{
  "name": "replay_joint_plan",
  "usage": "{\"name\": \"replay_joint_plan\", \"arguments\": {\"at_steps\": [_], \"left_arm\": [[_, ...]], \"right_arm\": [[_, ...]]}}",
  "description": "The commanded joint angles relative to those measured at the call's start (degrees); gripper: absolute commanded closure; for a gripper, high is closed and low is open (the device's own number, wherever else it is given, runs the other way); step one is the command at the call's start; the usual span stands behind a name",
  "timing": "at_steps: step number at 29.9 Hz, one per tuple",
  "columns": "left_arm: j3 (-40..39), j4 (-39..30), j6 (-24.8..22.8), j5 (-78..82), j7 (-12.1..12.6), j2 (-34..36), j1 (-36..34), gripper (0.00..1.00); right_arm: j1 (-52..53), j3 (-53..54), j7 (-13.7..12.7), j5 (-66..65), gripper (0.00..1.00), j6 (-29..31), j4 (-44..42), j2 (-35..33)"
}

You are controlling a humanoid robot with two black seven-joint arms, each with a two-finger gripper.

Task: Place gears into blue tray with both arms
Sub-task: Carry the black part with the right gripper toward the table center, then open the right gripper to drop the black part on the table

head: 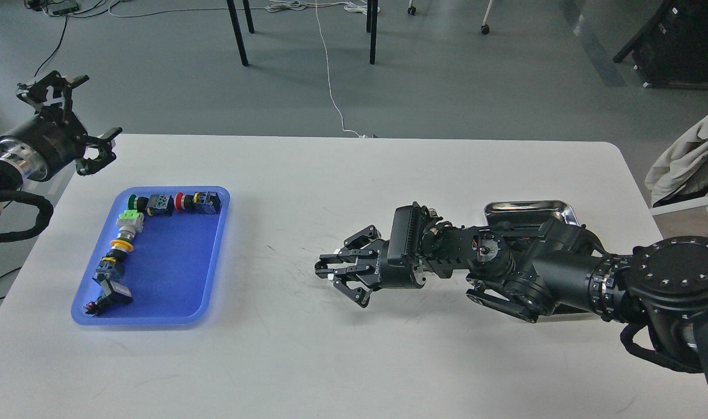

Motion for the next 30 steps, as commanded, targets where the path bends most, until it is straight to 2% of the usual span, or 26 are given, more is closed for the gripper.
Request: {"name": "replay_joint_plan", "arguments": {"at_steps": [1, 6, 8, 9, 12, 14, 15, 25, 28, 30], "left_arm": [[-0.04, 0.0, 0.0, -0.01, 0.0, 0.02, 0.0, 0.02], [0.05, 0.0, 0.0, -0.01, 0.0, 0.29, 0.0, 0.02], [0.05, 0.0, 0.0, -0.01, 0.0, 0.37, 0.0, 0.02], [-0.04, 0.0, 0.0, -0.01, 0.0, 0.37, 0.0, 0.02], [-0.04, 0.0, 0.0, -0.01, 0.0, 0.37, 0.09, 0.02], [-0.04, 0.0, 0.0, -0.01, 0.0, 0.37, 0.09, 0.02], [0.05, 0.0, 0.0, -0.01, 0.0, 0.37, 0.09, 0.02], [0.05, 0.0, 0.0, -0.01, 0.0, 0.72, 0.79, 0.02], [0.05, 0.0, 0.0, -0.01, 0.0, 0.81, 0.88, 0.02], [0.05, 0.0, 0.0, -0.01, 0.0, 0.81, 0.97, 0.02]], "right_arm": [[-0.14, -0.06, 0.0, -0.22, 0.99, -0.04, -0.07, 0.0], [-0.4, -0.06, 0.0, -0.22, 0.98, 0.14, -0.25, 0.0], [-0.67, 0.03, 0.0, -0.13, 0.88, 0.14, -0.25, 0.0], [-0.84, 0.03, 0.0, -0.13, 0.8, 0.14, -0.34, 0.0], [-1.11, 0.11, 0.0, -0.13, 0.69, 0.14, -0.43, 0.0], [-1.28, 0.2, 0.0, -0.04, 0.54, 0.05, -0.43, 0.0], [-1.2, 0.2, 0.0, -0.04, 0.52, 0.05, -0.43, 0.0], [-1.11, 1.52, 0.0, 0.84, 0.36, 0.05, -0.6, 0.0], [-1.11, 4.85, 0.0, 1.1, 0.34, 0.49, -1.04, 0.0], [-1.02, 7.05, 0.0, 1.19, 0.29, 0.66, -1.13, 0.0]]}}
